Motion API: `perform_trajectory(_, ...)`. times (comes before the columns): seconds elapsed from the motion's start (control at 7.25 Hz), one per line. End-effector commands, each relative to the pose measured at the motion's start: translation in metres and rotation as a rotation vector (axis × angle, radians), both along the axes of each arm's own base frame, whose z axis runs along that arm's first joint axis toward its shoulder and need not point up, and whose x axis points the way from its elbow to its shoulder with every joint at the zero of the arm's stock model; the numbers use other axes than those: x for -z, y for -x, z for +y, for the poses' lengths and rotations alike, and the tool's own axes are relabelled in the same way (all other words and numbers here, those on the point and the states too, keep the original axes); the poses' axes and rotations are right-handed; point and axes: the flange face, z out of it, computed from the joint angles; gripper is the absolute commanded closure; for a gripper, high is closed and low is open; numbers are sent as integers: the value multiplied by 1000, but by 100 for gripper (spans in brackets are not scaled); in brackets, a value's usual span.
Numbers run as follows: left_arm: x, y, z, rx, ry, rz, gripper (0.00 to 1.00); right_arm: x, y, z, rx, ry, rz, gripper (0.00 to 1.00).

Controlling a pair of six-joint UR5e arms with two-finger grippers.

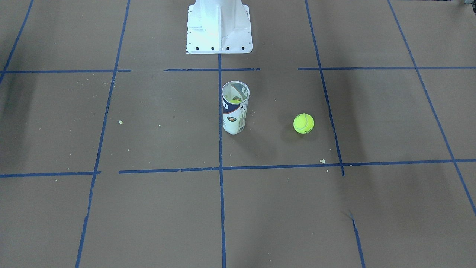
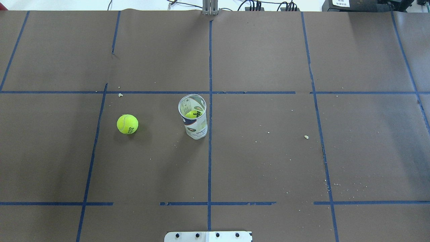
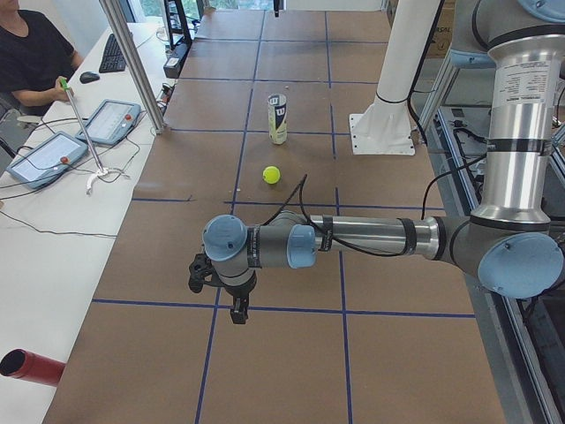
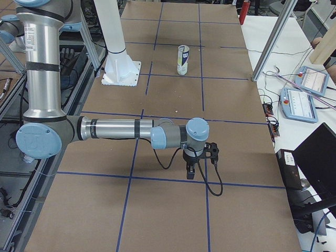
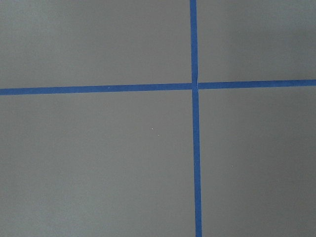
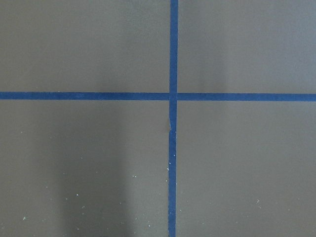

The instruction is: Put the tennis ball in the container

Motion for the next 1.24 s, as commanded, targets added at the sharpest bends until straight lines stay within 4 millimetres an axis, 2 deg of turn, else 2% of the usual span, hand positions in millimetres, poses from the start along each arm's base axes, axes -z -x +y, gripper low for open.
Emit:
perform_trajectory(0.0, 4, 0, -2, 2, -20, -1, 0, 0, 0, 0, 0, 0, 0, 0)
perform_trajectory(0.14, 17, -1, -10, 4, -46, -1, 0, 0, 0, 0, 0, 0, 0, 0)
perform_trajectory(0.28, 50, -1, -31, 42, -68, -4, 0, 0, 0, 0, 0, 0, 0, 0)
perform_trajectory(0.41, 90, -2, -56, 128, -54, -17, 0, 0, 0, 0, 0, 0, 0, 0)
perform_trajectory(0.55, 143, -6, -55, 179, -91, -26, 0, 0, 0, 0, 0, 0, 0, 0)
perform_trajectory(0.83, 245, -87, -33, 190, -61, 31, 0, 0, 0, 0, 0, 0, 0, 0)
perform_trajectory(0.97, 284, -118, -22, 215, -46, 71, 0, 0, 0, 0, 0, 0, 0, 0)
perform_trajectory(1.1, 307, -154, -8, 203, -20, 98, 0, 0, 0, 0, 0, 0, 0, 0)
